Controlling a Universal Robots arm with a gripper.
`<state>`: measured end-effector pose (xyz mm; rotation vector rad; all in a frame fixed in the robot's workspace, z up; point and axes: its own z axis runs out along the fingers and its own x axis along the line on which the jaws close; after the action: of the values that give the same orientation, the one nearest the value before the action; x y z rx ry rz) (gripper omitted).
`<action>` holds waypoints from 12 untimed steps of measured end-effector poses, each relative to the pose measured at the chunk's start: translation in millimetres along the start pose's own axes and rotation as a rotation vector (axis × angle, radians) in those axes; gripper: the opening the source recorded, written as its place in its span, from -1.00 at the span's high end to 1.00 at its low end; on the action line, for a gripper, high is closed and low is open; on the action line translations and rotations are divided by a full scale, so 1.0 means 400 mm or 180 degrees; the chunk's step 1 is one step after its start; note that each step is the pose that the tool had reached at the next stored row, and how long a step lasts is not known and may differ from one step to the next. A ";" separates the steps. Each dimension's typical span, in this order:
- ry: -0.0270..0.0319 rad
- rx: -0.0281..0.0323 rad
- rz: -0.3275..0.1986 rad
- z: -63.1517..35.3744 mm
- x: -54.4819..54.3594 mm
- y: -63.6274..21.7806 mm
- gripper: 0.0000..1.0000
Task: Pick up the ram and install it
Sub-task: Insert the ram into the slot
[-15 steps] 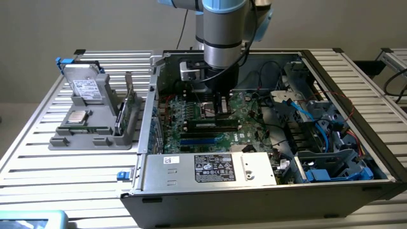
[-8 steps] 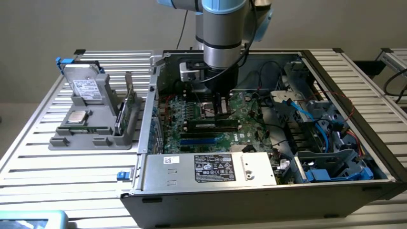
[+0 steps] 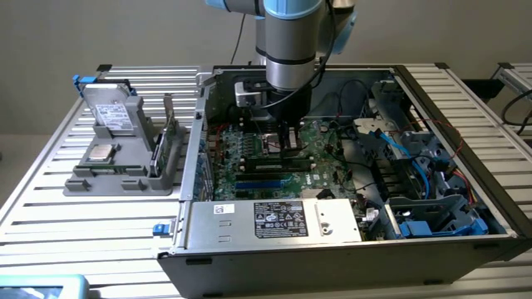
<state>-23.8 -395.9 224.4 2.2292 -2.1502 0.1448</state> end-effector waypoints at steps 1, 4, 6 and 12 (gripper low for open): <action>0.0000 0.0000 0.0000 0.000 0.000 0.000 0.57; -0.0001 0.0001 0.0000 -0.004 0.000 0.000 0.44; 0.0000 0.0000 0.0000 -0.013 0.001 -0.002 0.44; -0.0001 -0.0017 -0.0002 -0.032 0.005 -0.028 0.44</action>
<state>-12.9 -396.0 237.8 2.2271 -2.1475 0.1387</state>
